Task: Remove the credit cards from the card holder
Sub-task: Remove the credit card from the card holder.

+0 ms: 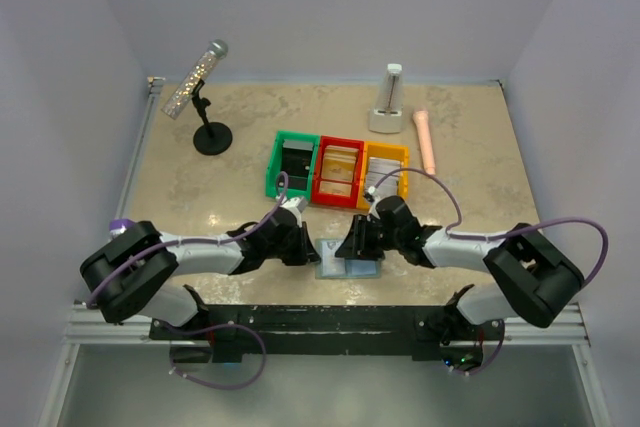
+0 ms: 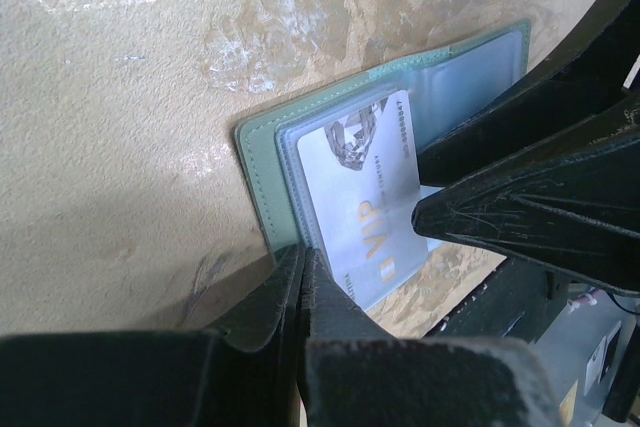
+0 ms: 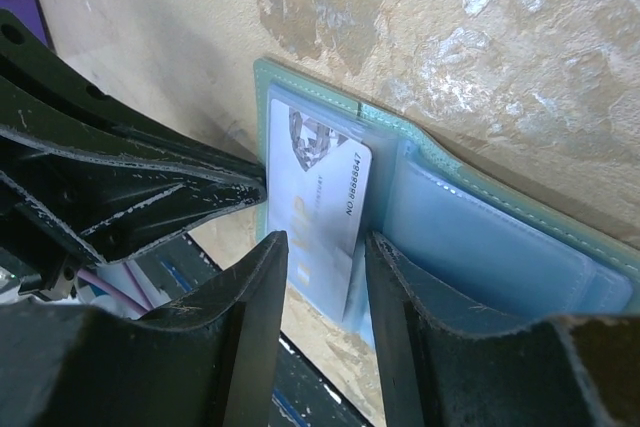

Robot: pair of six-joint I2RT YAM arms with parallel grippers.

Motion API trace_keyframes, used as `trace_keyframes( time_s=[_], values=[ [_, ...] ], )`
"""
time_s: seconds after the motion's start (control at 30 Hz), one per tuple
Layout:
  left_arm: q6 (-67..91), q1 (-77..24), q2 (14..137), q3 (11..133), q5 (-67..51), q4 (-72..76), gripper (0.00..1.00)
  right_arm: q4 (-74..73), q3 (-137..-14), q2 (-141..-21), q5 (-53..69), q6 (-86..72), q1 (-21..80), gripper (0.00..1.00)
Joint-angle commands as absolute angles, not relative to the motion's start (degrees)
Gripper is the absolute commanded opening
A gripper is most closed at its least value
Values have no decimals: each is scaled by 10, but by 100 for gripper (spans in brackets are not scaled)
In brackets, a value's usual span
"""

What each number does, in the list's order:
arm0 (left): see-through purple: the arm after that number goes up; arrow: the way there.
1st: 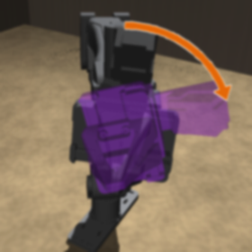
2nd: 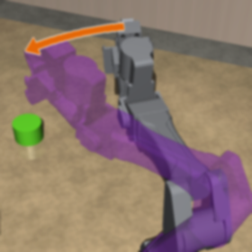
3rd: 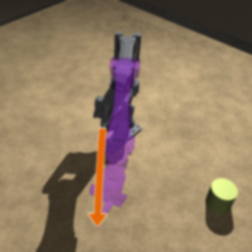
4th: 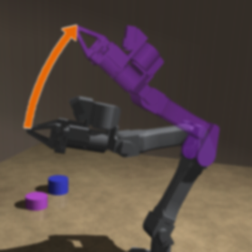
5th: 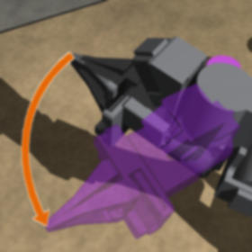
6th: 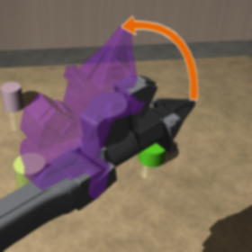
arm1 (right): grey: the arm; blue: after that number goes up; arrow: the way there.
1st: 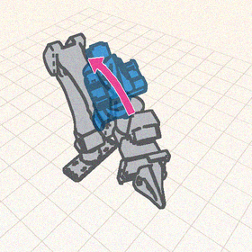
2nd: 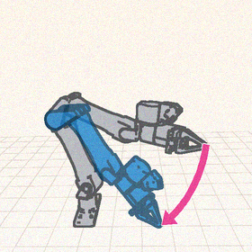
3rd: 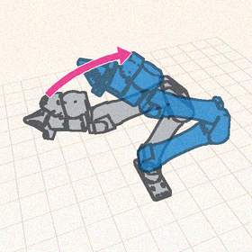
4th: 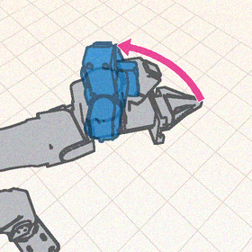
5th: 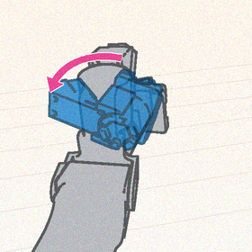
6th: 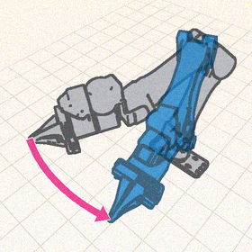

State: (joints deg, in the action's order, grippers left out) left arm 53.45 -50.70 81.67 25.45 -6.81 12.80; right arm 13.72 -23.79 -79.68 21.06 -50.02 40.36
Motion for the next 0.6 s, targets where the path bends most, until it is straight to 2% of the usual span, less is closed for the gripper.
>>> trace_keyframes(
  time_s=[0.0, 0.57],
  values=[
    [539, -506, 840, 252, -54, 119, 0, 167, -224, -805, 224, -511, 400, 42],
    [561, -506, 868, 238, -38, 118, 0, 214, -184, -774, 239, -532, 388, 41]
  ],
)
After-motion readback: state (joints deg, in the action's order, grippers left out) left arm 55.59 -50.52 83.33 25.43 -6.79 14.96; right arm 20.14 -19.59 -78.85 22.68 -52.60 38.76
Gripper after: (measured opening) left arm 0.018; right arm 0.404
